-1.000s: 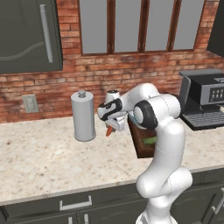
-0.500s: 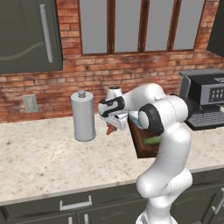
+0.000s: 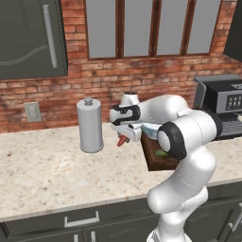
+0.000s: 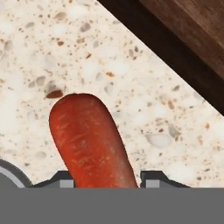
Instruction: Place the two vegetables and bowl onto the tray for setting up a vegetable dip station.
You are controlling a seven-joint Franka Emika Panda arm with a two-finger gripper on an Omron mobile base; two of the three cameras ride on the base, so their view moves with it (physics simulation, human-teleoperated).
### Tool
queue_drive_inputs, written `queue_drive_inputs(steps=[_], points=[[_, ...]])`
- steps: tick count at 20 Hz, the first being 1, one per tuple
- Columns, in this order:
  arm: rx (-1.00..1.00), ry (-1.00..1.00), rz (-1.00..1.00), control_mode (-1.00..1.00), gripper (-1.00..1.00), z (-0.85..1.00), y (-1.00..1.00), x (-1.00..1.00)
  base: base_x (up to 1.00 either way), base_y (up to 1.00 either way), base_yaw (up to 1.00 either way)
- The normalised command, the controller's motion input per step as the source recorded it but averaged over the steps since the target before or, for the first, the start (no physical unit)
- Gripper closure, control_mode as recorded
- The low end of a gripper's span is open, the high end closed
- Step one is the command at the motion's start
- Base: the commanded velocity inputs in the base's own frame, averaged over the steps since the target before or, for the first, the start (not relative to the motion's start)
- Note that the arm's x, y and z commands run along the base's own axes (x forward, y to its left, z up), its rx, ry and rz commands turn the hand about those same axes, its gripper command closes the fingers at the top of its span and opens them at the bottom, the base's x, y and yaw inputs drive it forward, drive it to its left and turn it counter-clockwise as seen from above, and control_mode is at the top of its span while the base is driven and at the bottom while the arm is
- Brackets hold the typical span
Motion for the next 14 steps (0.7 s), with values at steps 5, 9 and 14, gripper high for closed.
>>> queue_drive_inputs(steps=[5,9,14], points=[[0.05,-0.01,0.00,-1.00,1.00,0.26,-0.05,-0.47,0.00,0.00,0.00],[0.02,0.00,0.01,-1.00,1.00,0.25,-0.02,-0.47,0.00,0.00,0.00],[0.00,0.00,0.03,-1.00,1.00,0.25,-0.01,-0.47,0.00,0.00,0.00]])
